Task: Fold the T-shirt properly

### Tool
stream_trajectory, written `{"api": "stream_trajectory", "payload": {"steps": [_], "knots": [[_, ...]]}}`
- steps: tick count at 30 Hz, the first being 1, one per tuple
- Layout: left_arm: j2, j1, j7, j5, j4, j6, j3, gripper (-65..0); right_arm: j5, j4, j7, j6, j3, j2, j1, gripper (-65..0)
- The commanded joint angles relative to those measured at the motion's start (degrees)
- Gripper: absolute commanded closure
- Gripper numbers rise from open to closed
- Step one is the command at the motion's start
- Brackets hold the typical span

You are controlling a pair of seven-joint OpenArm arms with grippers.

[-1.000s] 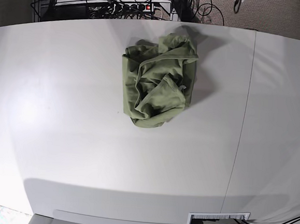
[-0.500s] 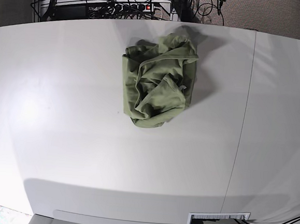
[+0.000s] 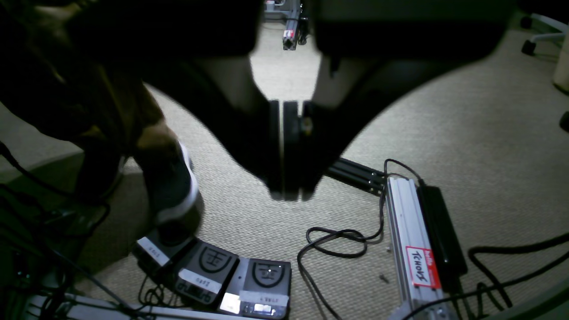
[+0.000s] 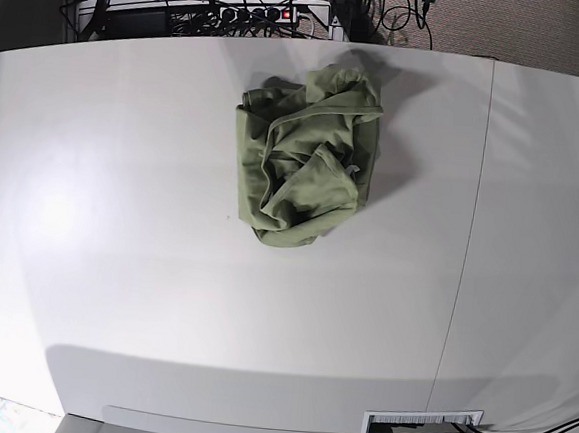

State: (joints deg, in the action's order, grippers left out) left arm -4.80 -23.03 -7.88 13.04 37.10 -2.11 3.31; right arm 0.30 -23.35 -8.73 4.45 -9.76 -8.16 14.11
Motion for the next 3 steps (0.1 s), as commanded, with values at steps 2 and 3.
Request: {"api": "stream_trajectory", "payload": {"steps": [2, 3], "knots": [[0.46, -0.42, 0.42, 0.22, 0.24, -0.46, 0.04, 0.0, 0.28, -0.15, 0.24, -0.22, 0.04, -0.26, 0.20, -0.4], [0.42, -0.28, 0.39, 0.24, 0.24, -0.48, 0.04, 0.0, 0.28, -0.15, 0.24, -0.28, 0.04, -0.24, 0.22, -0.4]]}}
